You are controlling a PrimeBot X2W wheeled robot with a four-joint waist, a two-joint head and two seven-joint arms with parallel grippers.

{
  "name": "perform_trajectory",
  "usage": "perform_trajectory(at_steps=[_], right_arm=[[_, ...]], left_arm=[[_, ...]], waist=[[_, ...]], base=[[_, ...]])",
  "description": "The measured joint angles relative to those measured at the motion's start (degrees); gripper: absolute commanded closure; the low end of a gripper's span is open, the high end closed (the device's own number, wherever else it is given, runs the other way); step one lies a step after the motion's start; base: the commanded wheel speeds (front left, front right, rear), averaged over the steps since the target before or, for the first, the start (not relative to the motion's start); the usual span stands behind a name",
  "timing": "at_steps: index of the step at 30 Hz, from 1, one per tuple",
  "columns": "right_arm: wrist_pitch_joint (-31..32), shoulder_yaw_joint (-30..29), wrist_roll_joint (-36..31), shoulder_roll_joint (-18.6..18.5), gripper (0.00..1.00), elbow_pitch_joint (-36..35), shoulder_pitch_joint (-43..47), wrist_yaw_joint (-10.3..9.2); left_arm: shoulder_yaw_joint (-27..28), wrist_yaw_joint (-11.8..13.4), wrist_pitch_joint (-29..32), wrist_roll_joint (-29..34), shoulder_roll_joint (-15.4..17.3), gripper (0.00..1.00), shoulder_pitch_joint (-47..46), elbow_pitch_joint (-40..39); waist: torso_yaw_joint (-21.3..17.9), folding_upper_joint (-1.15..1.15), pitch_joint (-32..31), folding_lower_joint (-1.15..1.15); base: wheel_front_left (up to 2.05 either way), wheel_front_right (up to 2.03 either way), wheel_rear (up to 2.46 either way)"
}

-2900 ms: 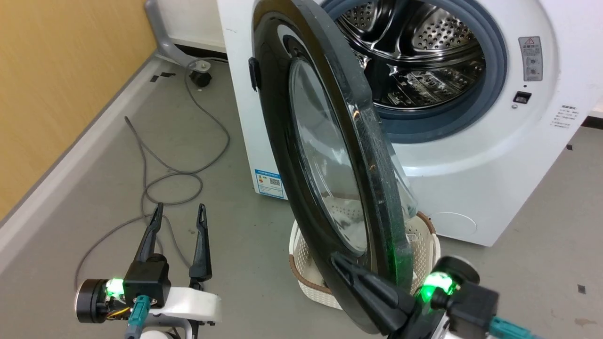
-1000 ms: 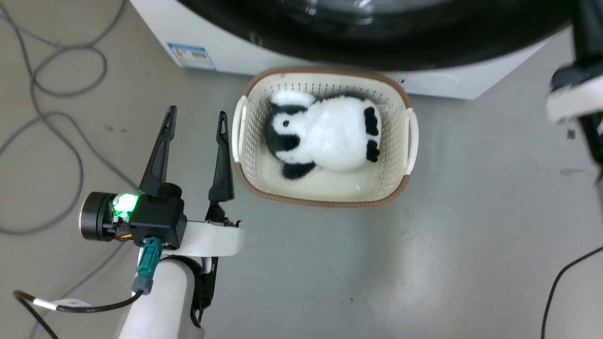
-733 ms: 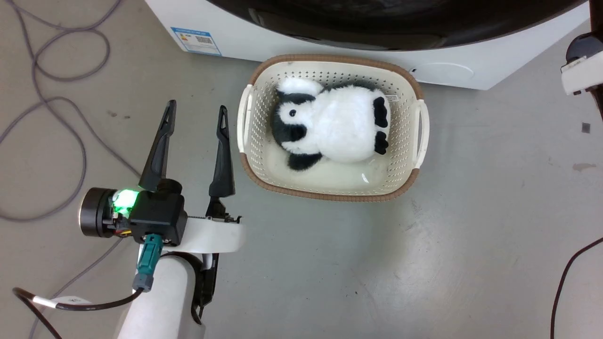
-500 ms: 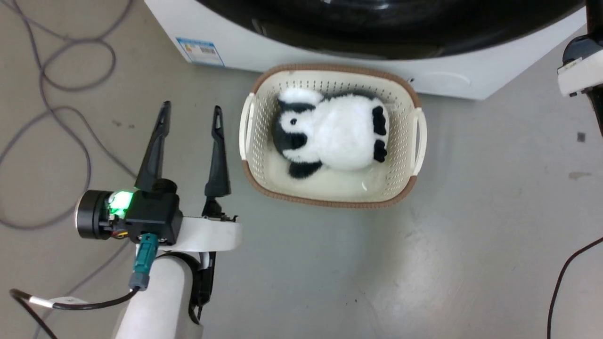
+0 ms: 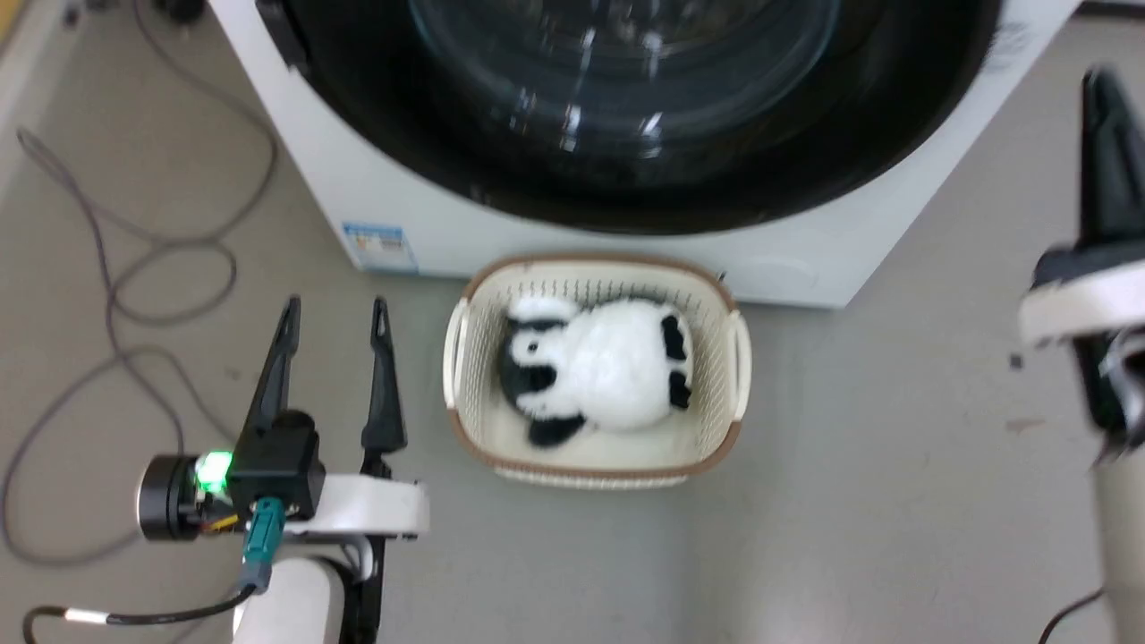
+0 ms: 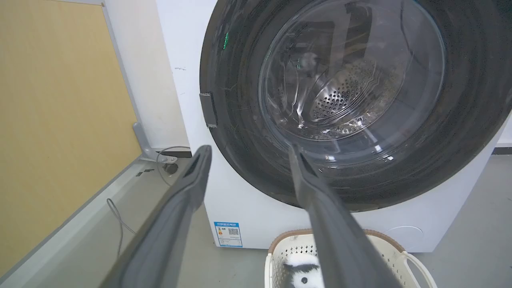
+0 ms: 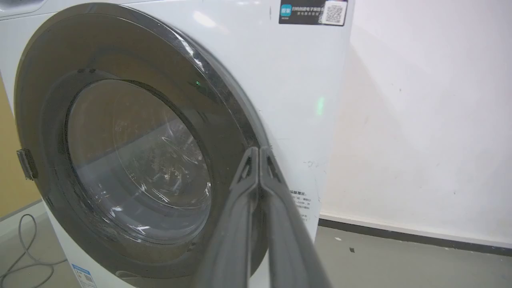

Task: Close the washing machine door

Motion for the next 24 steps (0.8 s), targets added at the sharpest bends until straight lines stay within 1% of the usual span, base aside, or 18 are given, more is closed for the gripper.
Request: perform_trajectory(at_steps=[1, 2, 3, 7, 10, 16, 24], right_arm=[[0.00, -0.62, -0.67, 1.04, 0.72, -0.86, 1.56, 0.00], [0.00, -1.20, -1.27, 2.16, 0.15, -1.68, 3.14, 0.00], [0.01, -1.86, -2.27, 3.27, 0.00, -2.68, 4.70, 0.00], [0.00, -3.42, -4.68, 8.01, 0.00, -6.65, 10.76, 0.00], [0.00, -3.79, -6.28, 10.00, 0.00, -9.37, 15.58, 0.01], [0.00, -2.61, -8.00, 10.94, 0.00, -13.99, 23.61, 0.00], [0.00, -0.82, -1.94, 11.20, 0.00, -16.90, 31.39, 0.00]], left_arm=[[0.11, -0.01, 0.00, 0.00, 0.00, 0.00, 0.55, 0.24], [0.33, -0.01, 0.00, 0.00, 0.01, 0.00, 1.09, 0.46], [0.52, -0.01, 0.00, 0.00, 0.03, 0.00, 1.64, 0.67], [1.13, 0.01, 0.01, 0.00, 0.03, 0.00, 4.03, 1.34], [1.10, 0.07, 0.00, 0.00, -0.07, 0.00, 5.93, 1.82], [1.12, 0.07, 0.01, -0.51, -0.32, 0.00, 8.60, 1.98], [1.11, -0.42, 0.00, -0.55, -0.55, 0.00, 10.62, 2.32]], waist=[[-0.26, 0.00, -0.98, 0.00], [-0.52, 0.00, -1.90, 0.00], [-0.78, 0.00, -2.80, 0.00], [-1.86, 0.00, -6.24, 0.00], [-2.54, 0.00, -8.70, 0.00], [-3.64, 0.00, -12.68, -0.01], [-4.16, 0.00, -15.31, -0.01]], base=[[0.00, 0.00, 0.00], [0.00, 0.00, 0.00], [0.00, 0.00, 0.00], [0.00, 0.00, 0.00], [0.00, 0.00, 0.00], [0.00, 0.00, 0.00], [0.00, 0.00, 0.00]])
